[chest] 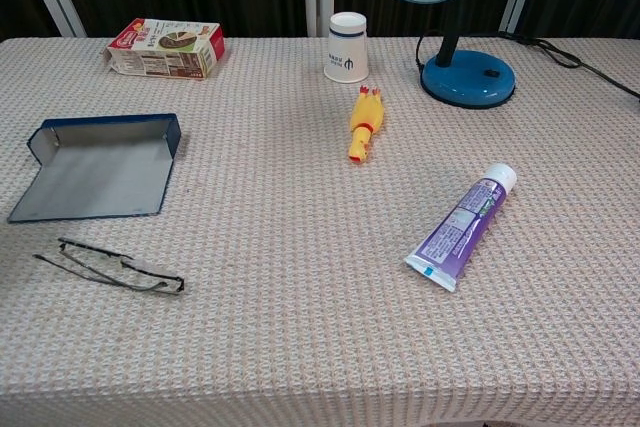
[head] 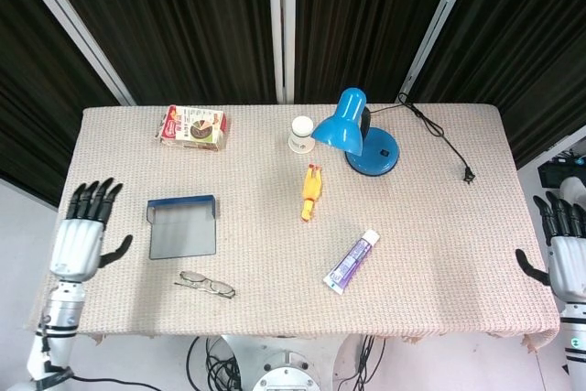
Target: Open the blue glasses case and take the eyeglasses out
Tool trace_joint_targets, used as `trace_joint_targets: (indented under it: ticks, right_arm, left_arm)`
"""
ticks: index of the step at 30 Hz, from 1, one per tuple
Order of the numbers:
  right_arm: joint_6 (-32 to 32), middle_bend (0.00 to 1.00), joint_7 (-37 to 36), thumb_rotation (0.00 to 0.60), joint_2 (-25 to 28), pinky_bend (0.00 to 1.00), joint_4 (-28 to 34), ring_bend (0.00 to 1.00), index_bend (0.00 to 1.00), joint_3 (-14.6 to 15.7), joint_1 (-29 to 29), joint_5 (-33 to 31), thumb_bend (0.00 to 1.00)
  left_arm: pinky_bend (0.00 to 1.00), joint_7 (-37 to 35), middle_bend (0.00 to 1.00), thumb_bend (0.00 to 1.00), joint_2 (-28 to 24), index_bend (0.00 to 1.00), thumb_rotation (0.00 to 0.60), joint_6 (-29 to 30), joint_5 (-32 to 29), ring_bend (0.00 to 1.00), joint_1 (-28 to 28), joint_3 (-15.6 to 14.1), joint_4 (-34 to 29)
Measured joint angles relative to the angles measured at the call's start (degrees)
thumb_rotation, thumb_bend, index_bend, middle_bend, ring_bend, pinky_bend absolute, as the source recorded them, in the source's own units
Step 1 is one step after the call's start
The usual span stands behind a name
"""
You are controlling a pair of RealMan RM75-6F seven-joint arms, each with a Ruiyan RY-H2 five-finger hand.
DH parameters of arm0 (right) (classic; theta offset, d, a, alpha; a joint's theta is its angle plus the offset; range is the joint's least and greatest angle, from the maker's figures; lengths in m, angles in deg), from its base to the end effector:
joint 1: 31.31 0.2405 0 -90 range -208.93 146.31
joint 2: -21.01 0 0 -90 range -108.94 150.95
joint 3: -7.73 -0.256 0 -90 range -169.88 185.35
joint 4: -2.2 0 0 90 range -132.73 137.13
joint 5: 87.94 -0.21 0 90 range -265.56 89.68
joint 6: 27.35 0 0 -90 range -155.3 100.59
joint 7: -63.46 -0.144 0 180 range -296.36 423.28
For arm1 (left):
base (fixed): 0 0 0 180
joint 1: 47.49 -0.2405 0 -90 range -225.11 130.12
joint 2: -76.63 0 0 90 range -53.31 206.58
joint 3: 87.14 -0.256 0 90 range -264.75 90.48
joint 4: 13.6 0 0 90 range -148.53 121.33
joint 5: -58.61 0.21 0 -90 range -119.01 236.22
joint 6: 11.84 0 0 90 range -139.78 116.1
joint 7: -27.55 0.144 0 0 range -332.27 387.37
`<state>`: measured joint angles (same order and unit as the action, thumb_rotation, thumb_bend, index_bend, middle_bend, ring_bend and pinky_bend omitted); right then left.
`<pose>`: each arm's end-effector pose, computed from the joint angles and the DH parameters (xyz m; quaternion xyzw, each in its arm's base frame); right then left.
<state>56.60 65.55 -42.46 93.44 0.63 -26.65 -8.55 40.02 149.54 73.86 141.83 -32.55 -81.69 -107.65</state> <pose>-0.3258 -0.1947 0.1796 0.5567 -0.3798 0.3687 0.6402 -0.2544 0.2366 0.1184 -0.6099 -0.3257 -0.4355 0.5764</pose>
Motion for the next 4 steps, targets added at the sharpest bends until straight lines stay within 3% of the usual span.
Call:
trace_joint_targets:
  ticks: [4]
  right_arm:
    - [-0.06,0.00,0.81,0.600,-0.30,0.00,0.51,0.00,0.00,0.27,-0.11,-0.03,0.23]
  left_arm:
    - [0.00,-1.97,0.00,0.15,-4.94,0.06,0.600,-1.20,-2.62,0.00,-1.36,0.23,0.25]
